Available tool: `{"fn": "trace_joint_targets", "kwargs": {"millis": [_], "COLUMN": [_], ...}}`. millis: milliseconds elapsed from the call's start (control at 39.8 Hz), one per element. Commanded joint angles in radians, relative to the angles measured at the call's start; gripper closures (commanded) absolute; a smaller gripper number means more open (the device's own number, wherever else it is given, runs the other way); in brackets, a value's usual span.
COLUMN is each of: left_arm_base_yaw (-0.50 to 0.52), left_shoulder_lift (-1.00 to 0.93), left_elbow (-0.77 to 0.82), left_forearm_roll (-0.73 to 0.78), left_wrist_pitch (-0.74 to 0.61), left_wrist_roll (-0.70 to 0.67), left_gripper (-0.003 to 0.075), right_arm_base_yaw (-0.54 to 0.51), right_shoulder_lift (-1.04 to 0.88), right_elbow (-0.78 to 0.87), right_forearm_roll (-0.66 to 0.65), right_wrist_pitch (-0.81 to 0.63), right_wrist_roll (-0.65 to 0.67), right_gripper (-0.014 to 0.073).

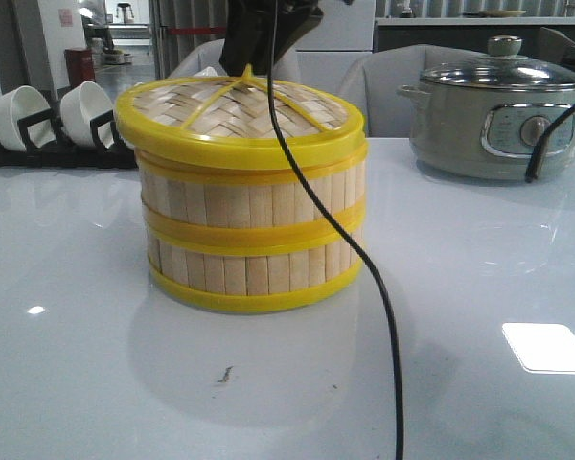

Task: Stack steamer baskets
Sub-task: 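Carry the lid over the stack and lower it onto the top basket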

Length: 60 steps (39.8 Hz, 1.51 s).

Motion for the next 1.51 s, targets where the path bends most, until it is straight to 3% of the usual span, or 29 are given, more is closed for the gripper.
{"fn": "trace_joint_targets", "kwargs": {"millis": [0, 1155, 1230, 1406, 1482], "left_arm_base_yaw": [-0.006, -0.006, -0.006, -0.006, -0.006], "left_shoulder_lift": [0.001, 0.001, 0.001, 0.001, 0.001], "left_elbow": [-0.028, -0.028, -0.028, -0.028, -0.028], "left_forearm_roll": [-0.001, -0.001, -0.001, -0.001, -0.001], "left_wrist_pitch": [-0.077, -0.077, -0.077, -0.077, -0.077], "left_wrist_roll": [-0.006, -0.006, -0.006, -0.006, -0.006], "left_gripper": [0.0636, 0.0636, 0.0636, 0.0636, 0.0636], "right_arm_base_yaw": [-0.001, -0.001, -0.001, -0.001, -0.001], "right_shoulder_lift": [-0.061, -0.033, -0.033, -0.034, -0.034], "right_elbow": [-0.048, -0.048, -0.048, -0.048, -0.048], "right_forearm_roll": [0.006, -0.03, -0.03, -0.03, -0.03], "right_wrist_pitch": [-0.081, -0.073, -0.068, -0.055, -0.054], "right_wrist_roll": [0.001, 0.001, 0.001, 0.001, 0.001], "right_gripper": [0.0544, 0.0538, 0.049, 0.0255, 0.0208]}}
